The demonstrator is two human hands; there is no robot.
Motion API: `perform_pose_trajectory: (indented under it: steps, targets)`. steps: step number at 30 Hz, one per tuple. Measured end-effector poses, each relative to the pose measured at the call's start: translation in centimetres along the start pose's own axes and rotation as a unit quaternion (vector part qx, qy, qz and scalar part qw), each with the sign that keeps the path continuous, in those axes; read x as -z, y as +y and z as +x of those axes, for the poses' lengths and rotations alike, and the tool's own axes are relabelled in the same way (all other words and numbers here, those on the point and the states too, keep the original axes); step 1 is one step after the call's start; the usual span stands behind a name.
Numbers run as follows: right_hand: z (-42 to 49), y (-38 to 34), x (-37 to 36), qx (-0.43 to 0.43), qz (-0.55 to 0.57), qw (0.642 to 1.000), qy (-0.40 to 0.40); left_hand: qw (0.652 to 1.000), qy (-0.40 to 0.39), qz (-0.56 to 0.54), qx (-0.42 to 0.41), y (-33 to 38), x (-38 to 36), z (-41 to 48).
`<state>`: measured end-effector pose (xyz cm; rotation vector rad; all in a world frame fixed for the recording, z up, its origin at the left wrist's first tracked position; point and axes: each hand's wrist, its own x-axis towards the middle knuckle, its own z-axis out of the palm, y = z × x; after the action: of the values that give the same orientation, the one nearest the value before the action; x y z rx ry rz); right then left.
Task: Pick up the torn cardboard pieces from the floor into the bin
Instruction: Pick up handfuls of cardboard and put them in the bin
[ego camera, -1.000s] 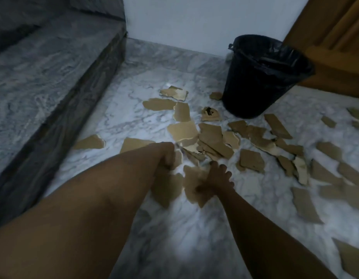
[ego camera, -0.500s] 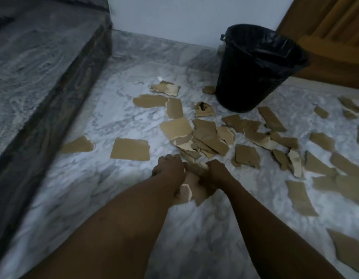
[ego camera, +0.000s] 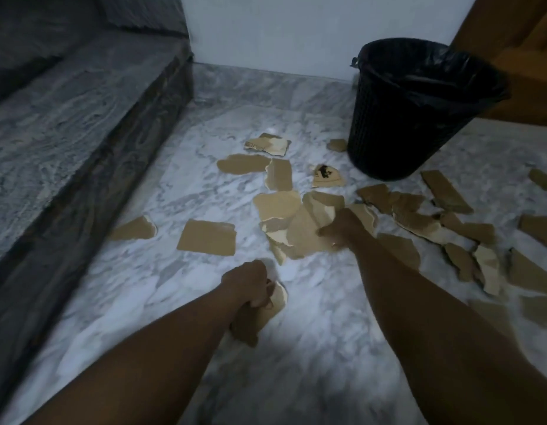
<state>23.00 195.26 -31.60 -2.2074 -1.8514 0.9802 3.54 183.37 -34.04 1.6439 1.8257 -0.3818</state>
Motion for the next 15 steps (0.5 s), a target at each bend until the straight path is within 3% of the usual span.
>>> perform_pose_trajectory:
  steps: [2, 4, 7, 9, 11, 15]
  targets:
    - [-0.7, -0.2, -1.7, -0.001, -0.112, 0.994, 0.011, 0.999, 0.017, -0.042, -0.024, -0.1, 0.1, 0.2]
    - [-1.6, -0.5, -3.3, 0.006, -0.144, 0.989, 0.03, 0.993, 0.04, -0.101, -0.045, -0.6, 1.2, 0.6]
    - [-2.4, -0.4, -5.3, 0.03, -0.16, 0.987, -0.001, 0.987, -0.015, -0.147, -0.069, -2.0, 4.4, 0.9]
    - [-2.7, 0.2, -5.4, 0.046, -0.089, 0.995, -0.015, 0.989, -0.075, -0.102, -0.071, -2.3, 7.2, 0.6]
    - [-3.2, 0.9, -4.1, 0.057, 0.075, 0.995, -0.018, 0.989, -0.102, -0.085, -0.058, -2.0, 9.2, 0.7]
    - [-3.3, 2.2, 0.1, 0.028, 0.281, 0.959, -0.022, 0.994, -0.071, 0.04, -0.071, -0.1, 9.7, 0.7]
